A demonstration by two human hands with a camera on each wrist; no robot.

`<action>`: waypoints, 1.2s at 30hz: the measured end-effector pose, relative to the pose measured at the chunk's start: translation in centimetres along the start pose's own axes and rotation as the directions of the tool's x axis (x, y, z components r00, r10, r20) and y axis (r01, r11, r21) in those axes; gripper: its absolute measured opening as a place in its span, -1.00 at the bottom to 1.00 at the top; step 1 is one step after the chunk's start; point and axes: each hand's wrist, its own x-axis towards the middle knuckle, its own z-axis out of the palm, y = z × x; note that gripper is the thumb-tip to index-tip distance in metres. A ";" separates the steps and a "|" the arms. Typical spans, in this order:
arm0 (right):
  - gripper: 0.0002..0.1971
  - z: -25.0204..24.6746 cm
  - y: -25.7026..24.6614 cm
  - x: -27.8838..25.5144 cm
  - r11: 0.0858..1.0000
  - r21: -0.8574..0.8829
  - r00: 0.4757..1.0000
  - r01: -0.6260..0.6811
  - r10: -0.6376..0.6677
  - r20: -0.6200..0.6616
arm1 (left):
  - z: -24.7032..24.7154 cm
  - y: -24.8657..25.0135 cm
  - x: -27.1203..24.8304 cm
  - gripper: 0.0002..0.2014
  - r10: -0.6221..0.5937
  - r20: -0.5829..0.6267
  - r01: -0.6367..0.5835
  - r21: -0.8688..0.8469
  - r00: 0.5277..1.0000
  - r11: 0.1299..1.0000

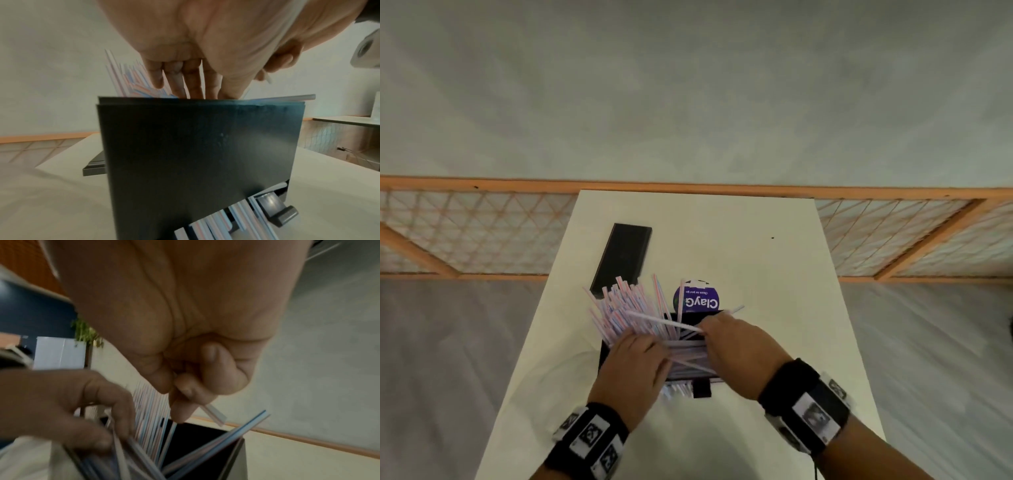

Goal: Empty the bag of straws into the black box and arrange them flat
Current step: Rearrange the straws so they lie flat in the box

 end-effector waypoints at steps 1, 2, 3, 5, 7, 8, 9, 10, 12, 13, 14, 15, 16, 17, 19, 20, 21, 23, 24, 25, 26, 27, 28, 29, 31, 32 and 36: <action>-0.81 0.3 -0.5 0.3 0.998 -0.044 0.999 -0.033 0.035 0.041 | -0.1 -0.1 -0.2 -0.77 -0.029 -0.006 0.029 -0.024 1.000 0.999; -0.77 0.5 -1.0 0.6 0.996 -0.074 0.996 -0.059 0.064 0.069 | -0.2 -0.2 -0.4 -0.82 -0.075 -0.014 0.074 -0.055 0.997 0.996; -0.74 0.7 -1.4 0.7 0.992 -0.097 0.992 -0.081 0.090 0.087 | -0.4 -0.3 -0.8 -0.84 -0.145 -0.018 0.142 -0.097 0.989 0.985; -0.71 1.2 -1.9 1.0 0.984 -0.136 0.985 -0.112 0.127 0.113 | -1.1 -0.7 -1.5 -0.74 -0.317 -0.018 0.307 -0.200 0.948 0.930; -0.68 1.8 -2.2 1.0 0.979 -0.175 0.983 -0.108 0.132 0.130 | -1.7 -1.1 -2.2 -0.64 -0.435 -0.012 0.409 -0.316 0.900 0.856; -0.68 2.1 -2.4 1.1 0.979 -0.181 0.985 -0.095 0.118 0.125 | -2.0 -1.4 -2.3 -0.57 -0.461 -0.021 0.425 -0.353 0.887 0.834; -0.68 2.4 -2.5 1.2 0.981 -0.175 0.989 -0.079 0.099 0.109 | -2.1 -1.6 -2.4 -0.49 -0.476 -0.030 0.434 -0.364 0.879 0.824; -0.68 2.6 -2.5 1.2 0.984 -0.164 0.993 -0.065 0.080 0.087 | -2.2 -1.9 -2.5 -0.42 -0.485 -0.040 0.438 -0.370 0.874 0.819; -0.70 2.6 -2.4 1.1 0.992 -0.119 0.998 -0.051 0.055 0.030 | -2.4 -2.2 -2.5 -0.35 -0.495 -0.055 0.442 -0.376 0.867 0.814; -0.71 2.6 -2.2 0.9 0.995 -0.085 0.999 -0.046 0.047 0.007 | -2.4 -2.4 -2.4 -0.37 -0.489 -0.049 0.438 -0.371 0.871 0.819; -0.71 2.7 -2.0 0.7 0.998 -0.054 0.999 -0.042 0.042 0.002 | -2.4 -2.5 -2.4 -0.41 -0.470 -0.038 0.425 -0.365 0.882 0.828; -0.70 2.8 -1.7 0.5 0.999 -0.032 0.999 -0.039 0.039 0.014 | -2.3 -2.5 -2.4 -0.45 -0.448 -0.019 0.412 -0.360 0.894 0.837; -0.70 3.0 -1.4 0.4 0.999 -0.029 0.999 -0.038 0.039 0.036 | -2.2 -2.5 -2.3 -0.48 -0.428 0.006 0.401 -0.361 0.904 0.842; -0.69 3.2 -1.0 0.3 0.999 -0.033 0.997 -0.041 0.043 0.069 | -2.1 -2.4 -2.3 -0.49 -0.417 0.040 0.402 -0.365 0.908 0.840; -0.65 3.7 -0.6 0.5 0.999 -0.021 0.990 -0.040 0.043 0.138 | -1.7 -2.3 -2.2 -0.45 -0.401 0.091 0.406 -0.357 0.911 0.841; -0.61 4.0 -0.5 0.7 1.000 -0.012 0.987 -0.026 0.027 0.160 | -1.6 -2.2 -2.1 -0.44 -0.395 0.102 0.405 -0.349 0.913 0.845; -0.57 4.4 -0.4 1.1 1.000 -0.008 0.984 -0.014 0.015 0.177 | -1.4 -2.1 -2.1 -0.42 -0.392 0.105 0.403 -0.344 0.914 0.848; -0.52 5.0 -0.5 1.9 1.000 -0.018 0.979 -0.017 0.020 0.205 | -1.0 -2.1 -2.1 -0.43 -0.391 0.100 0.400 -0.345 0.915 0.849; -0.51 5.2 -0.6 2.3 0.999 -0.023 0.975 -0.023 0.027 0.220 | -0.7 -2.1 -2.1 -0.43 -0.386 0.092 0.393 -0.348 0.918 0.851; -0.51 5.3 -0.7 2.6 0.999 -0.023 0.970 -0.031 0.036 0.239 | -0.4 -2.2 -2.3 -0.44 -0.378 0.086 0.384 -0.345 0.922 0.857; -0.54 5.3 -0.9 2.9 0.999 -0.021 0.966 -0.039 0.043 0.257 | -0.1 -2.3 -2.5 -0.45 -0.364 0.079 0.368 -0.340 0.928 0.865; -0.58 5.1 -1.1 3.3 0.999 -0.016 0.960 -0.047 0.049 0.276 | 0.2 -2.4 -2.7 -0.45 -0.347 0.069 0.349 -0.333 0.935 0.876; -0.63 4.9 -1.4 3.6 0.998 0.001 0.954 -0.059 0.057 0.293 | 0.6 -2.5 -2.9 -0.45 -0.329 0.056 0.329 -0.323 0.943 0.888; -0.65 4.5 -1.8 3.8 0.996 0.028 0.948 -0.081 0.068 0.312 | 0.9 -2.7 -3.2 -0.46 -0.307 0.040 0.305 -0.306 0.951 0.902; -0.50 4.2 -2.4 4.3 0.986 0.099 0.932 -0.134 0.092 0.351 | 1.6 -2.9 -3.5 -0.51 -0.252 -0.004 0.243 -0.240 0.968 0.940; -0.34 4.1 -2.7 4.6 0.980 0.127 0.920 -0.154 0.096 0.380 | 2.0 -2.9 -3.6 -0.56 -0.220 -0.029 0.211 -0.181 0.975 0.961; -0.05 4.2 -3.0 5.9 0.987 0.058 0.871 -0.147 0.101 0.481 | 2.4 -2.3 -3.9 -0.52 -0.218 -0.029 0.218 0.023 0.976 0.976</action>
